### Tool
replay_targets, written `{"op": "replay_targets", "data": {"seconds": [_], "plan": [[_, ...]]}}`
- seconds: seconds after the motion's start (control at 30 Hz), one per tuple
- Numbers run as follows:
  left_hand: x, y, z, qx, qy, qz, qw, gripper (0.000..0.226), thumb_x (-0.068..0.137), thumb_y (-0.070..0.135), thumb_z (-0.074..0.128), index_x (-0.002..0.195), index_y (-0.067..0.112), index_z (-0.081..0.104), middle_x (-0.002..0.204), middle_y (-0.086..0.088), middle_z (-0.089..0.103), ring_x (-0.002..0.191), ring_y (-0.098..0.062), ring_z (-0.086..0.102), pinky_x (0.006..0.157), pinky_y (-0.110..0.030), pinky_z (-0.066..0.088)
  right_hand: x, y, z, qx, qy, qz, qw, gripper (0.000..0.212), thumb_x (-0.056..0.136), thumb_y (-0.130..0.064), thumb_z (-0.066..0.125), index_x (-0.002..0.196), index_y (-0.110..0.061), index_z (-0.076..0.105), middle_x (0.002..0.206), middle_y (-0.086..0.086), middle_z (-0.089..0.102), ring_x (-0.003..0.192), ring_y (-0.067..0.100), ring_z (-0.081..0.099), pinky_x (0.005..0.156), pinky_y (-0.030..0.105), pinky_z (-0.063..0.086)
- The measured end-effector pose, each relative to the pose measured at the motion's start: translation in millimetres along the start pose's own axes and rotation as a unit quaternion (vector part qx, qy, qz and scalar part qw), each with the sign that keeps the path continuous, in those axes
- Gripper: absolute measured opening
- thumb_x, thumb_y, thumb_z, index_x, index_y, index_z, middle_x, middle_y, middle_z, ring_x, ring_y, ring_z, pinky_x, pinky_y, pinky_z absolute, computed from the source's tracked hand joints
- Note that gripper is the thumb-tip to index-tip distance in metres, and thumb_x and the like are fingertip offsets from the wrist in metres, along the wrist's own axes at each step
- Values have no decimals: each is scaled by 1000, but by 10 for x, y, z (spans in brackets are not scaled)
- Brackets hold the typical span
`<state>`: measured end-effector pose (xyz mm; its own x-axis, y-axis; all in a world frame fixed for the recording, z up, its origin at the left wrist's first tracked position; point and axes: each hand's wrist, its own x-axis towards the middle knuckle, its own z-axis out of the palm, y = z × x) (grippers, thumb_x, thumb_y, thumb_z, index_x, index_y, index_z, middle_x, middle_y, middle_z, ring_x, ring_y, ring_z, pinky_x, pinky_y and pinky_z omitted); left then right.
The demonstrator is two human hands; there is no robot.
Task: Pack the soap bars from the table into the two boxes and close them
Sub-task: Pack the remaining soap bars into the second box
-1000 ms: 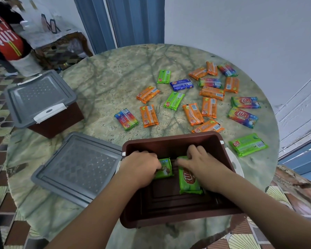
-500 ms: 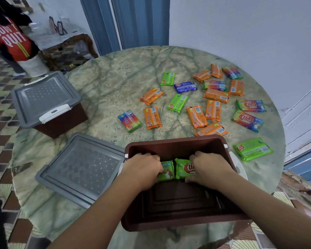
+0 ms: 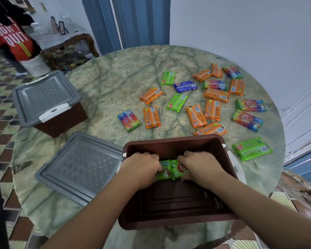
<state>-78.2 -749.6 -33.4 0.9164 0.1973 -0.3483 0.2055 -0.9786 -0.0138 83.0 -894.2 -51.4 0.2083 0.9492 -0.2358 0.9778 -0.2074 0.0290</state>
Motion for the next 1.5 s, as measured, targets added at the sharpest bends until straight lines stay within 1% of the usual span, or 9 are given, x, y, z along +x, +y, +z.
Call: {"op": "replay_targets", "data": {"seconds": [0.1, 0.2, 0.3, 0.4, 0.53, 1.17, 1.33, 1.43, 1.5], "plan": [[-31, 21, -54, -101, 87, -8, 991, 15, 96, 38, 56, 99, 28, 67, 101, 8, 56, 95, -17, 59, 81, -39, 51, -40, 35, -66, 42, 55, 0, 998, 54, 84, -66, 68, 121, -27, 60, 112, -3, 61, 100, 25, 66, 73, 34, 45], [-119, 12, -55, -165, 289, -67, 941, 18, 90, 42, 67, 93, 26, 61, 95, 11, 52, 87, -13, 51, 74, -34, 45, -91, 88, -137, 59, 257, -40, 964, 45, 79, -53, 77, 105, -19, 63, 96, 2, 56, 86, 29, 58, 71, 40, 47], [-165, -33, -77, -112, 379, -161, 904, 38, 83, 46, 74, 108, 23, 57, 108, 3, 51, 100, -19, 44, 82, -34, 43, -85, 188, -293, 47, 315, 24, 948, 65, 70, -54, 83, 122, -22, 60, 112, 5, 52, 100, 29, 50, 86, 46, 46], [-81, -106, -160, -87, 270, -220, 933, 57, 81, 61, 70, 123, 28, 50, 119, 3, 46, 111, -21, 43, 92, -38, 44, 24, 355, -330, 23, 185, 53, 981, 78, 73, -62, 79, 138, -30, 48, 127, 2, 50, 116, 28, 51, 104, 47, 41], [65, -179, -139, -105, 138, -222, 959, 40, 91, 59, 62, 109, 27, 47, 108, 3, 53, 107, -23, 51, 84, -42, 49, 172, 450, -321, 32, 82, 27, 996, 42, 92, -55, 65, 122, -33, 45, 115, -4, 58, 111, 26, 59, 95, 46, 45], [313, -360, -179, -82, 175, -237, 952, 39, 92, 53, 64, 117, 26, 50, 116, 2, 60, 108, -24, 53, 84, -41, 48, 577, 642, -433, 36, 91, 0, 995, 36, 93, -52, 66, 115, -30, 48, 107, -2, 58, 108, 28, 58, 80, 42, 39], [288, -363, -224, -109, 162, -243, 950, 45, 84, 70, 60, 108, 32, 53, 107, 8, 59, 101, -17, 52, 81, -40, 50, 565, 636, -485, 51, 83, 10, 995, 48, 89, -81, 38, 97, -35, 47, 90, -7, 55, 92, 22, 56, 79, 40, 45], [273, -401, -330, -267, 187, -261, 909, 47, 85, 77, 50, 90, 31, 56, 91, 11, 61, 85, -10, 56, 73, -36, 49, 608, 598, -594, 186, 85, 61, 977, 70, 84, -89, 14, 80, -32, 55, 76, -11, 58, 82, 19, 60, 71, 36, 46], [291, -468, -422, -359, 223, -273, 864, 47, 94, 71, 44, 83, 27, 54, 82, 7, 62, 77, -11, 58, 67, -34, 45, 725, 579, -703, 248, 103, 80, 960, 66, 93, -82, 22, 77, -28, 57, 76, -7, 61, 83, 21, 62, 70, 36, 46]]}}
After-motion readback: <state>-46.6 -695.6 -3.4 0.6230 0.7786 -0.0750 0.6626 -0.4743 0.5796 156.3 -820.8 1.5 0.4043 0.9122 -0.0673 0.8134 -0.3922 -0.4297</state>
